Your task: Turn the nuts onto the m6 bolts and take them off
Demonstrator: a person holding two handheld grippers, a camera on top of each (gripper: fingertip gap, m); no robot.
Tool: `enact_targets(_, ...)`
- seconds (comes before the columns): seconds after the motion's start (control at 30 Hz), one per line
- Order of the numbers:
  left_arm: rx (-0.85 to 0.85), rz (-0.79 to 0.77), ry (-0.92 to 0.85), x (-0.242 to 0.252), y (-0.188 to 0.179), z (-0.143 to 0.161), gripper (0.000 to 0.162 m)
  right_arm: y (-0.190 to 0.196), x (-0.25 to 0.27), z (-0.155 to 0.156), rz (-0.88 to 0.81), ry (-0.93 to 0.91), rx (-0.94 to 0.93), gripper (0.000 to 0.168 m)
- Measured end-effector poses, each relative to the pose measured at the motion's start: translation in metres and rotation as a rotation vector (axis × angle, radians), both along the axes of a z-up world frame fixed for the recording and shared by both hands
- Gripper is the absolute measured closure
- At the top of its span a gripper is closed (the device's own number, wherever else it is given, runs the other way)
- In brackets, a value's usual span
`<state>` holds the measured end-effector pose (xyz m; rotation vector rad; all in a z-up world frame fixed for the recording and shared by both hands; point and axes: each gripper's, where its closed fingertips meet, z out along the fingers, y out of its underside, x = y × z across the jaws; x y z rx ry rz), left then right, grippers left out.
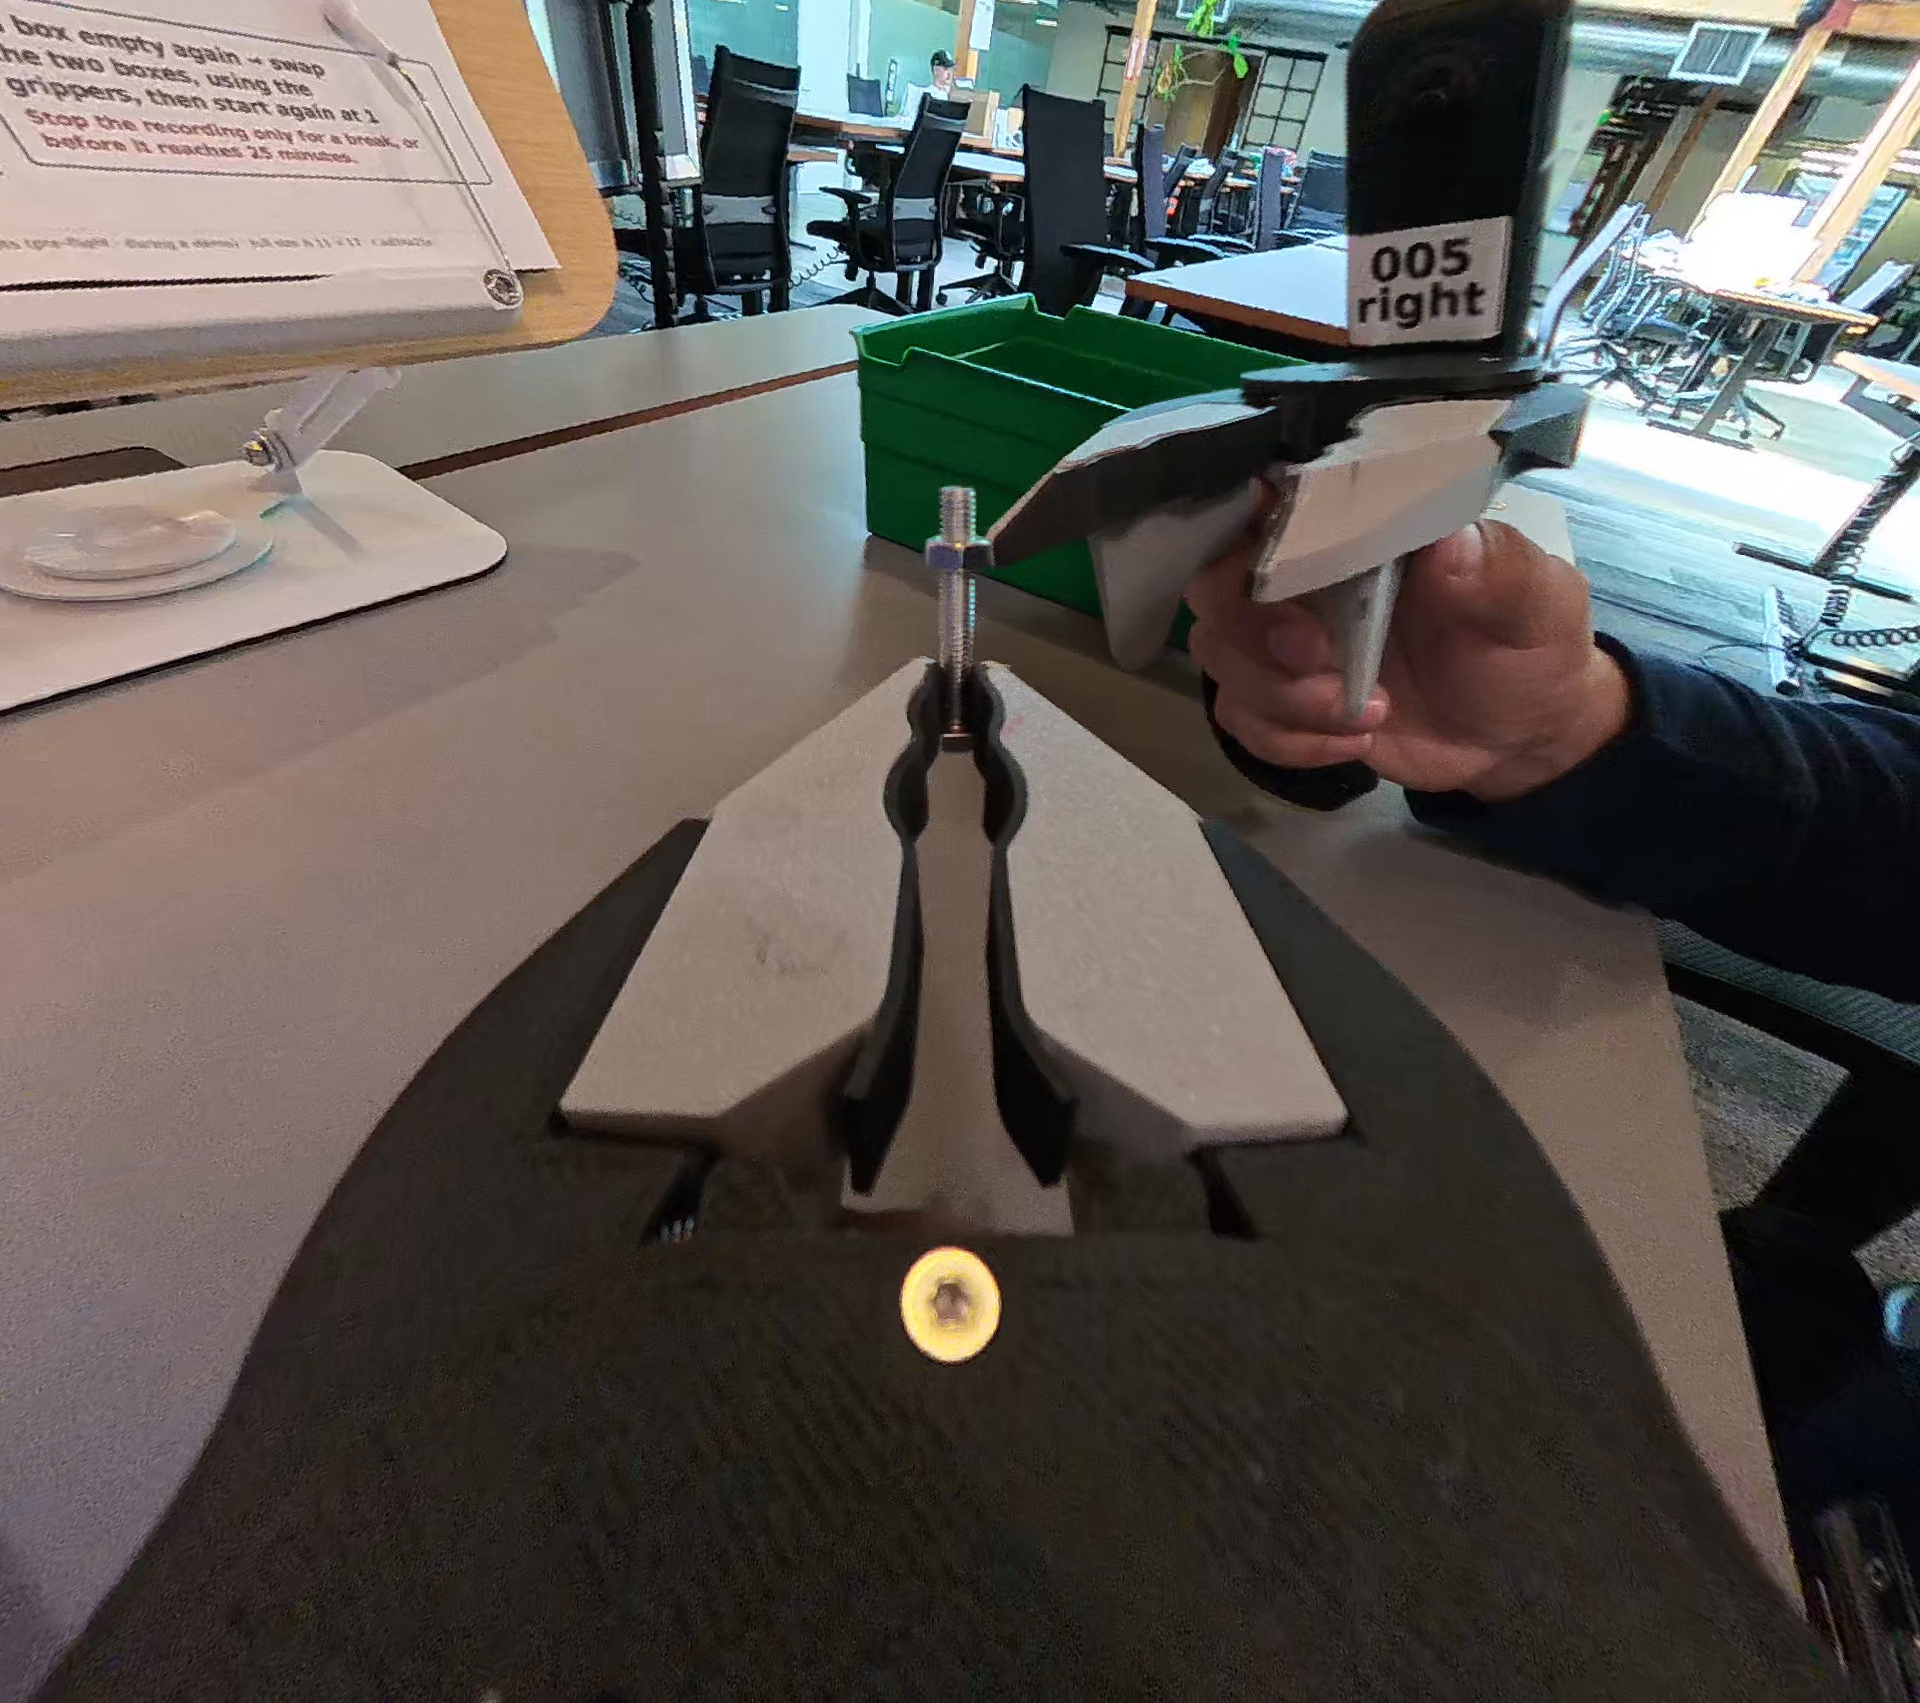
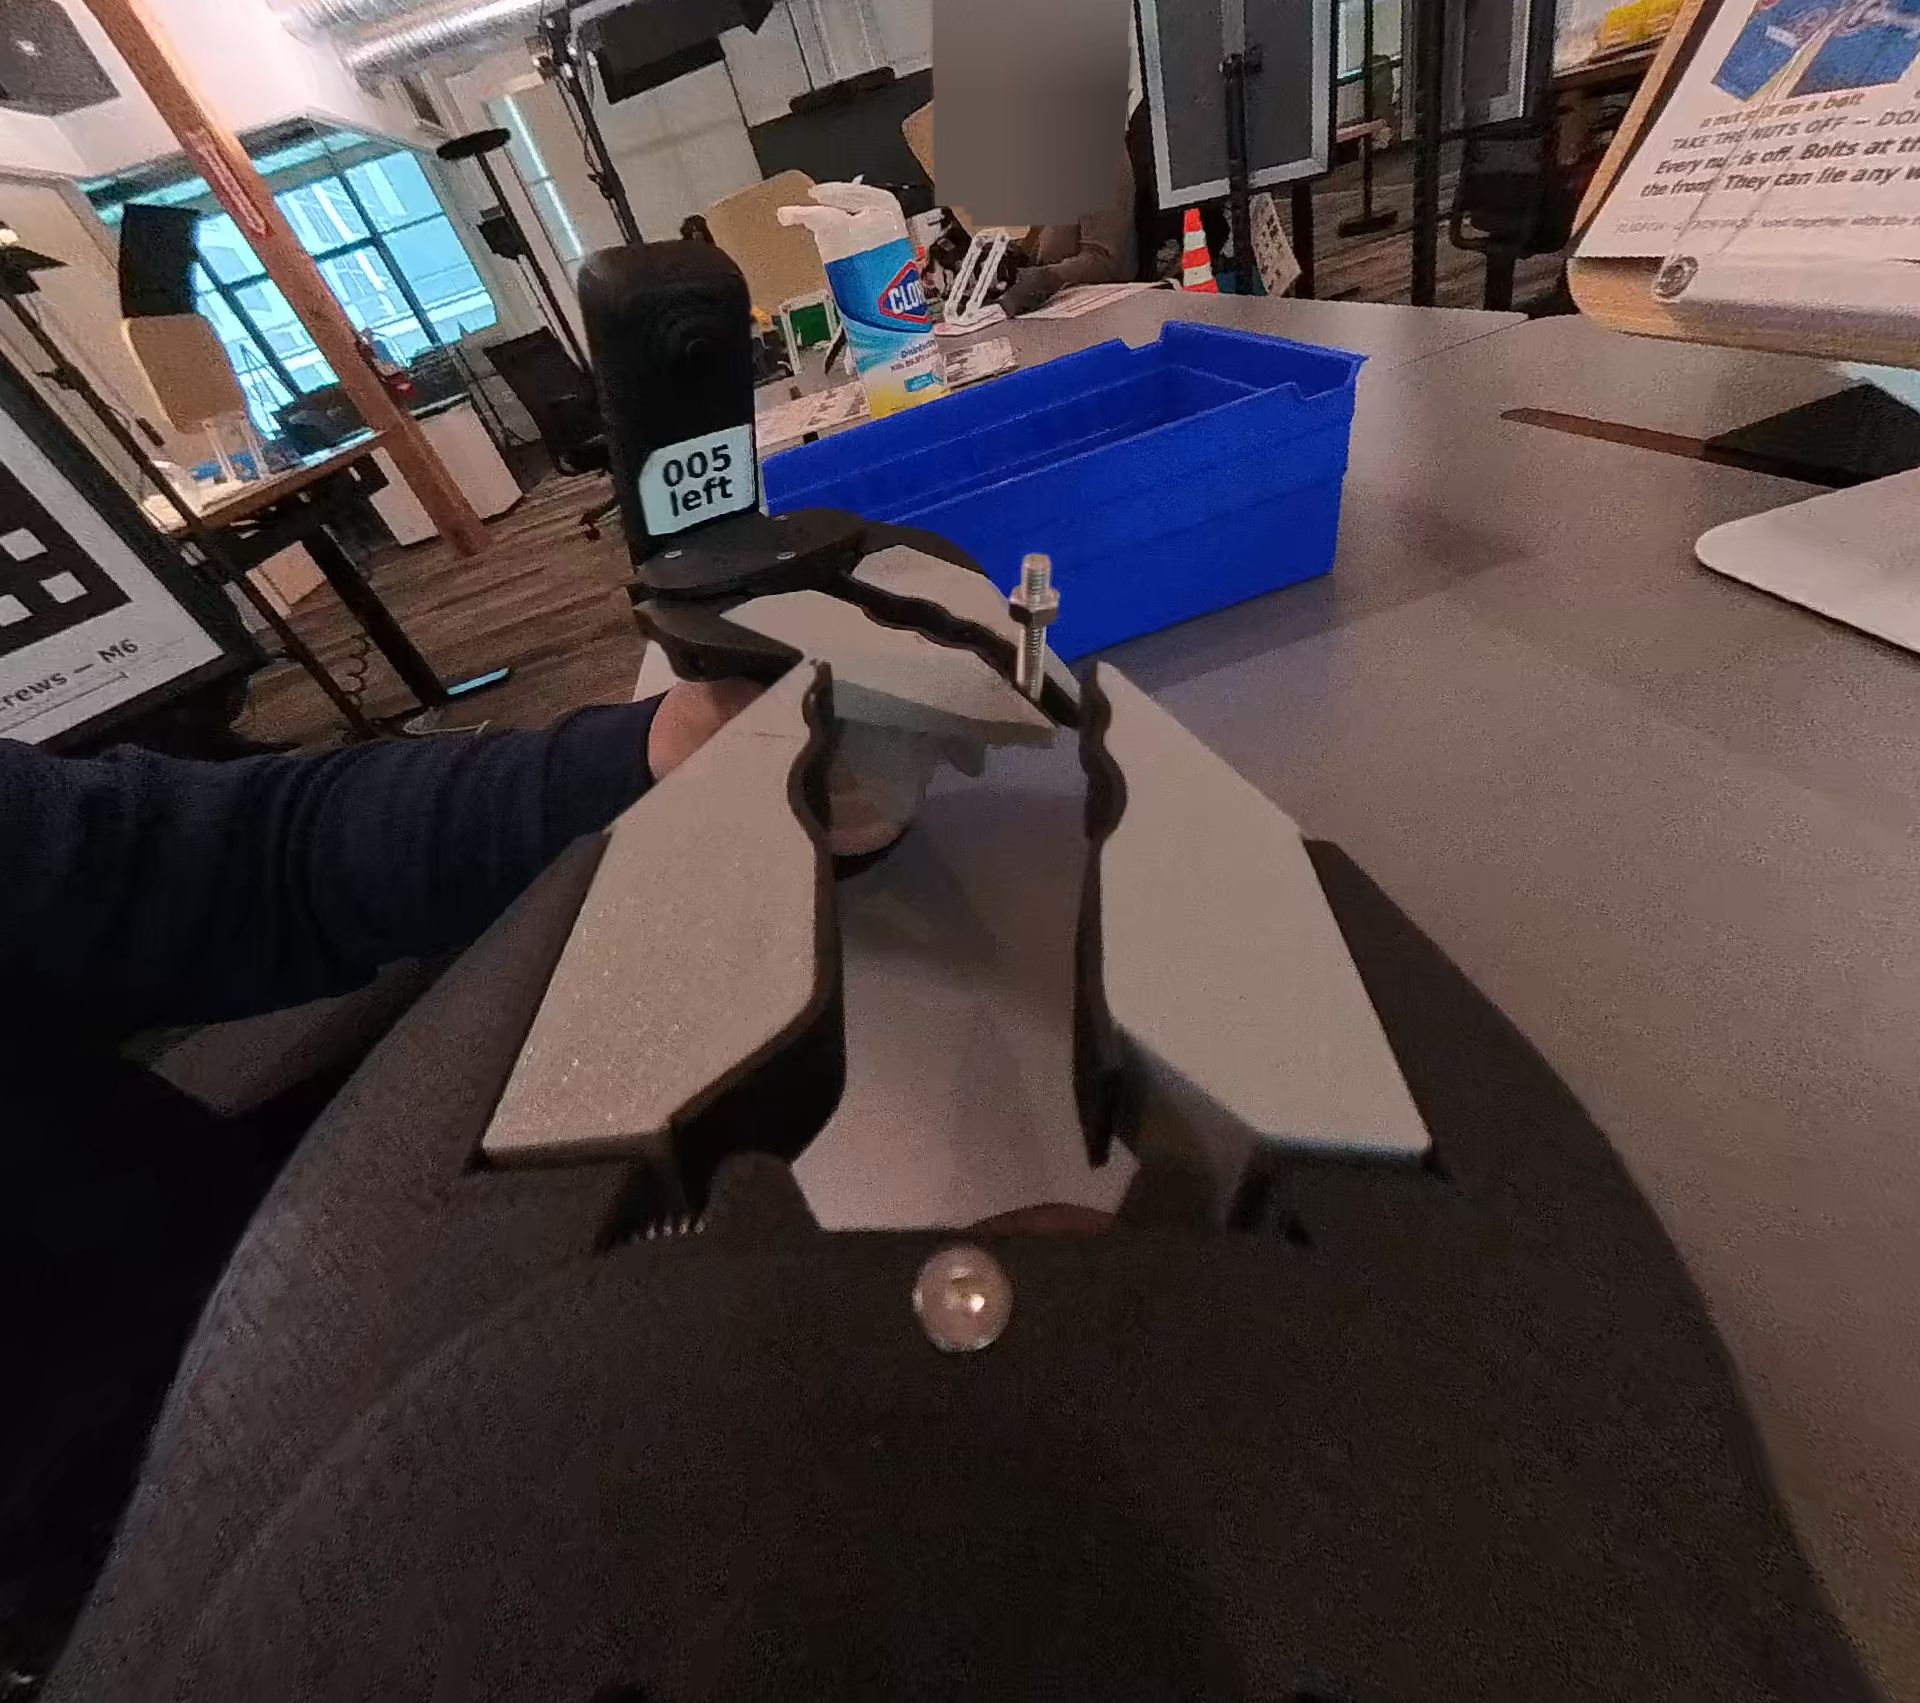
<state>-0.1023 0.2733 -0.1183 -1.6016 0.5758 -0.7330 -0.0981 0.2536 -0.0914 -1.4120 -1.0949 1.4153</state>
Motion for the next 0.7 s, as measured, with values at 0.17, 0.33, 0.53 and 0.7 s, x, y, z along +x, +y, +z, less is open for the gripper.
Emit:
enact_targets(0.17, 0.020, -0.126, 0.050, 0.027, -0.017, -0.004, 0.160, -0.016, -0.008, 0.003, 0.085, 0.024, 0.013, 0.120)
enact_targets(0.33, 0.029, -0.109, 0.067, 0.031, -0.016, -0.005, 0.160, -0.009, -0.008, 0.001, 0.044, 0.004, 0.016, 0.112)
enact_targets(0.53, 0.003, -0.001, 0.025, 0.008, -0.001, -0.003, 0.160, -0.007, -0.002, 0.003, 0.047, 0.031, -0.007, 0.115)
enact_targets(0.7, 0.018, -0.075, 0.072, 0.031, -0.011, -0.008, 0.159, -0.028, -0.021, 0.005, 0.138, 0.059, -0.013, 0.094)
